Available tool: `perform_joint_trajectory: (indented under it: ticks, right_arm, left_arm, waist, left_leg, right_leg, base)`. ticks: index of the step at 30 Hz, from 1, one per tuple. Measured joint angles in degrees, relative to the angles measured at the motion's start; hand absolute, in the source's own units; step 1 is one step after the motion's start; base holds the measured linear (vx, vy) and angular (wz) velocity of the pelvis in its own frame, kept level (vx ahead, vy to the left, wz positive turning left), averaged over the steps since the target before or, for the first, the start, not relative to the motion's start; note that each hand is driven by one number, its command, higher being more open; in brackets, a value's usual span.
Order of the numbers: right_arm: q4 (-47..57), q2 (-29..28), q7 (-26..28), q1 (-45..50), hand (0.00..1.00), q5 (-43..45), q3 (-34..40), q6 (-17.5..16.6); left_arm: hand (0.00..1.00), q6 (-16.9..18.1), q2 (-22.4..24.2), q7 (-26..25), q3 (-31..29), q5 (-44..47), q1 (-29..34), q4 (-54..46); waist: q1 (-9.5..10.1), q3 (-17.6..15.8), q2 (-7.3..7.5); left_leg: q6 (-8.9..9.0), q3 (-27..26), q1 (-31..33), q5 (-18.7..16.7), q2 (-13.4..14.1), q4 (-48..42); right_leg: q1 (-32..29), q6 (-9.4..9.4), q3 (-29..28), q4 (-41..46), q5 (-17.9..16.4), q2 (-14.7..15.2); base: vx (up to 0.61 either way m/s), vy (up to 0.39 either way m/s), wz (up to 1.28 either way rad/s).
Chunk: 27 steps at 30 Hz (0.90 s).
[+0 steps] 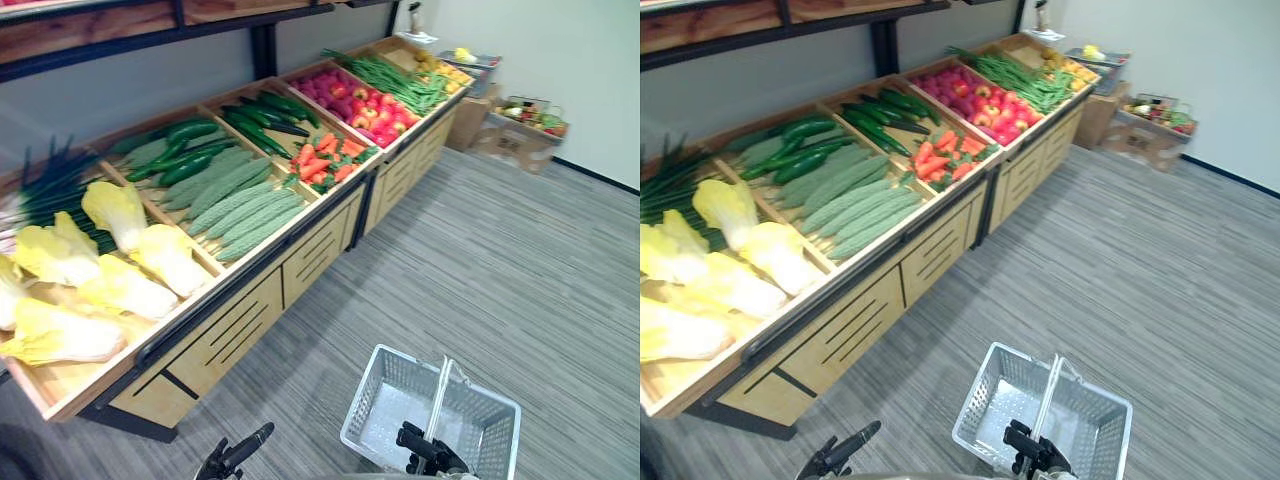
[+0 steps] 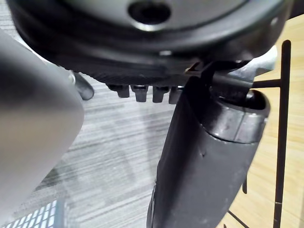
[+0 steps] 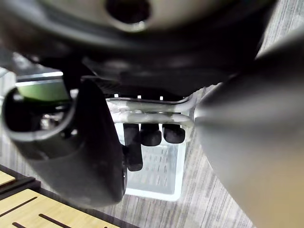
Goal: Pick vegetable in the basket
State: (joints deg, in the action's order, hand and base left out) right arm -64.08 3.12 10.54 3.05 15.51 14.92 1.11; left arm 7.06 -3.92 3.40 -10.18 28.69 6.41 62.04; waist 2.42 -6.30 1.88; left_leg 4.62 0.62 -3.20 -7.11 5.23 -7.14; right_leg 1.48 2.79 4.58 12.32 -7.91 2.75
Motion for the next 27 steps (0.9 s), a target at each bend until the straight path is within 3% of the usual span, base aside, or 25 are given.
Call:
perform_joint_trajectory:
  ticks: [2, 3, 5, 6, 8, 9, 10, 11, 12, 17, 27]
  right_arm:
    - [-1.03, 0.47, 0.12, -0.04, 0.0, -0.26, 0.14, -0.02]
    - [-1.82, 0.09, 0.16, -0.32, 0.0, -0.3, 0.08, -0.1]
    - [-1.92, -0.42, 0.21, -0.55, 0.0, -0.31, 0.24, -0.08]
    - [-1.93, -0.83, 0.2, -0.3, 0.0, 0.24, 1.09, 0.18]
    - [-1.79, -0.6, 0.15, -0.15, 0.0, 0.44, 1.84, -0.02]
    - [-1.59, -0.64, 0.38, -0.14, 0.0, 0.45, 1.57, -0.07]
    - [-1.6, -1.37, 0.97, -0.3, 0.0, 0.45, 0.58, -0.15]
    - [-1.75, -1.71, 1.1, -0.38, 0.0, 0.4, 0.47, -0.3]
    - [-2.14, -1.77, 0.68, -0.45, 0.0, 0.25, 0.53, -0.59]
    - [-1.9, -0.22, 0.19, -0.19, 0.0, 0.34, 0.85, -1.18]
    - [-3.84, -0.93, -1.28, -2.38, 0.0, -1.91, 0.86, -0.92]
  left_arm:
    - [1.0, 0.29, -0.34, 0.46, 1.46, -0.03, -0.08, -0.05]
    - [1.0, 0.44, -1.56, 0.73, 3.87, -0.17, -0.05, -0.21]
    - [1.0, 0.43, -2.58, 0.88, 6.23, -0.21, 0.13, -0.62]
    - [1.0, 0.31, -3.27, 1.44, 7.96, -2.67, -0.14, -0.84]
    - [1.0, 0.17, -3.16, 1.98, 9.29, -4.77, -0.69, -1.15]
    - [1.0, 0.2, -3.17, 1.99, 9.26, -4.83, -0.7, -1.13]
    - [1.0, -0.02, -4.41, 1.98, 9.28, -4.84, -0.5, -1.09]
    - [1.0, -0.28, -4.95, 1.92, 9.42, -4.84, -0.46, -0.58]
    - [1.0, -1.08, -4.6, 1.15, 9.67, -4.85, -1.24, 0.65]
    - [1.0, -3.93, -3.59, -0.3, 9.81, -6.89, -1.69, 2.28]
    - [1.0, -4.2, -4.65, -0.59, 8.95, -6.67, -1.72, 2.46]
  waist:
    - [-0.1, 0.12, 0.03]
    - [-0.58, 0.6, 0.7]
    - [-2.01, 0.97, 1.33]
    - [-3.88, 1.51, 1.38]
    - [-3.97, 1.53, 0.83]
    - [-4.09, 1.34, 0.31]
    - [-3.99, 1.92, 2.52]
    - [-4.06, 2.01, 3.17]
    - [-3.76, 2.29, 2.89]
    - [-4.4, 1.56, 0.03]
    - [-4.35, 0.76, 1.35]
  left_leg:
    - [0.34, -0.43, 0.04, 2.17, -0.22, 1.47]
    - [-0.34, -3.71, 0.33, 5.58, -0.8, 4.05]
    - [-2.0, -7.17, 0.62, 8.2, -1.28, 6.24]
    - [-3.64, -14.17, 1.57, 8.64, -1.22, 6.39]
    - [-4.92, -19.32, 2.25, 9.49, -0.32, 5.71]
    - [-4.9, -18.66, 2.42, 9.49, 0.08, 5.83]
    - [-4.72, -18.26, 2.34, 9.6, -1.2, 7.11]
    - [-4.45, -17.9, 2.04, 9.6, -1.9, 8.5]
    - [-2.9, -17.98, 0.67, 11.23, -1.71, 12.61]
    - [-2.82, -20.85, 0.47, 11.29, -1.91, 12.63]
    - [-2.85, -20.41, -0.05, 11.34, -3.09, 12.7]
  right_leg:
    - [1.64, -0.06, 2.46, -1.36, -0.03, 0.38]
    - [2.45, -0.07, 5.44, -1.51, -0.02, 1.04]
    - [3.15, -0.15, 8.24, -1.34, 0.03, 1.51]
    - [4.13, -0.32, 11.21, -0.9, 0.09, 1.18]
    - [2.63, -0.87, 11.56, 4.03, -0.96, 0.17]
    - [2.12, -1.44, 9.44, 4.75, -1.87, -0.54]
    - [2.37, -1.76, 3.89, -1.76, -1.49, -0.98]
    - [2.72, -1.61, 2.66, -2.13, -2.58, -0.23]
    - [2.52, -1.7, 3.24, -2.27, -2.95, -0.73]
    - [2.71, -1.39, 2.99, -3.14, -3.28, -0.22]
    - [3.61, -0.44, 3.85, -2.27, -3.03, 0.81]
  base:
    - [0.09, -0.128, 1.02]
    - [0.03, -0.089, 1.15]
    - [0.01, -0.044, 1.55]
    - [0.02, 0.004, 1.74]
    - [0.02, 0.023, 1.54]
    - [-0.05, -0.012, 1.22]
    - [-0.09, -0.043, 0.84]
    - [-0.07, -0.078, 0.79]
    - [-0.06, -0.084, 0.38]
    - [-0.05, 0.0, -0.07]
    - [-0.01, 0.033, 0.07]
